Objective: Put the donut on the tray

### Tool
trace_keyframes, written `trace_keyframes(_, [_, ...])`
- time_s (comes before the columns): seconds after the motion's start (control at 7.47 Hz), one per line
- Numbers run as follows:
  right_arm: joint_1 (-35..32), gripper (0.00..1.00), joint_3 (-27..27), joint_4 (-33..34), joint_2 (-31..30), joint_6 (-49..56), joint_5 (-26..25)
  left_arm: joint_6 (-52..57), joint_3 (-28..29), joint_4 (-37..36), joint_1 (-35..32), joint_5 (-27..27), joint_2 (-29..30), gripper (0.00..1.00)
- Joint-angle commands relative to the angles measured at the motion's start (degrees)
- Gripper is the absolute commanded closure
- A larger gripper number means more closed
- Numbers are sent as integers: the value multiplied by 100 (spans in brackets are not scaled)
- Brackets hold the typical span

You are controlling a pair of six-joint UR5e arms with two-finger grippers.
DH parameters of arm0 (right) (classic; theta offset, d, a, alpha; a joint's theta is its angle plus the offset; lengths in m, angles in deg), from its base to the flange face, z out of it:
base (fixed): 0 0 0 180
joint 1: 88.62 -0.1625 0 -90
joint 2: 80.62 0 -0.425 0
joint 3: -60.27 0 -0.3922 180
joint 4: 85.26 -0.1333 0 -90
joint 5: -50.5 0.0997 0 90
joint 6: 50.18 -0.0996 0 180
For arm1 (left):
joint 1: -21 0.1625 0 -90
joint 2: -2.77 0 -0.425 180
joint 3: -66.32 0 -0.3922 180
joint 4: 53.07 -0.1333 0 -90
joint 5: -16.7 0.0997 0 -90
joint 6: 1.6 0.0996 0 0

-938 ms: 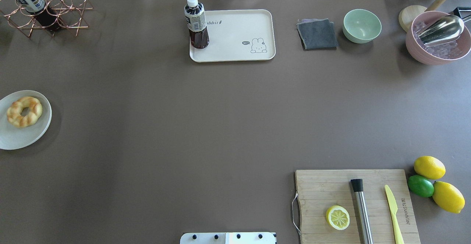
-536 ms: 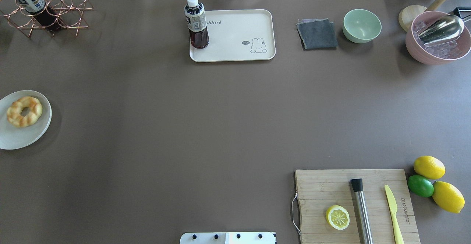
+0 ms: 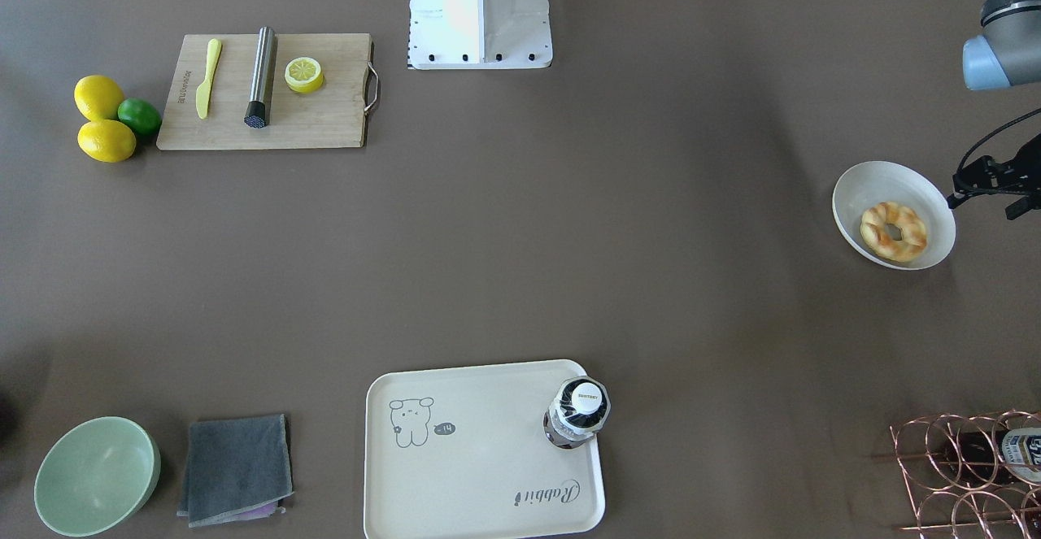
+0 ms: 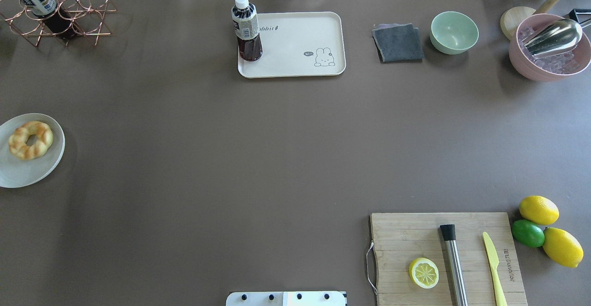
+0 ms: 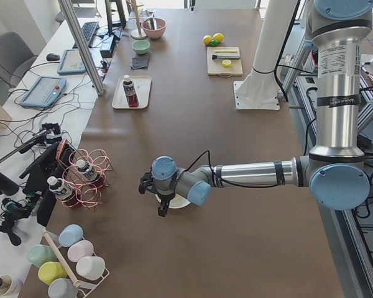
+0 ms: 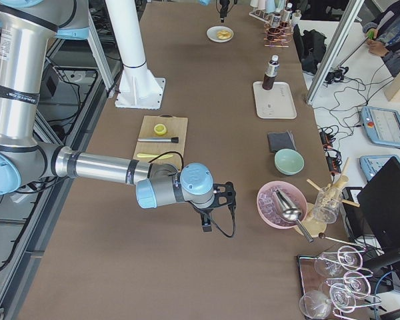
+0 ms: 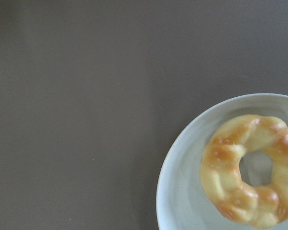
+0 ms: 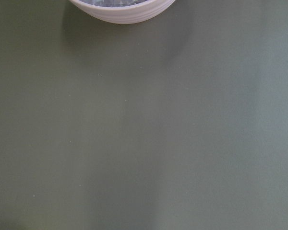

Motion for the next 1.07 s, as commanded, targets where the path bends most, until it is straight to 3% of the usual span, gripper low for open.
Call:
trace_keyframes(0.0, [33, 0, -117, 2, -3, -6, 61, -372, 662, 811, 275, 25, 184, 3])
trace_keyframes(0.13, [85, 1, -126, -6, 6, -6, 95, -372, 698, 830, 310, 34, 175, 3])
trace_keyframes(0.27, [138, 1, -126, -6, 32, -6, 95, -372, 708, 831, 311, 34, 175, 11])
trace_keyframes(0.54, [217, 1, -126, -15, 50, 11, 104, -381, 725, 831, 319, 25, 167, 38])
trace_keyframes(0.8, [253, 1, -109, -15, 59, 29, 95, -381, 725, 831, 319, 8, 166, 46])
trace_keyframes(0.94, [253, 1, -74, -15, 67, 38, 95, -381, 734, 831, 319, 8, 166, 57])
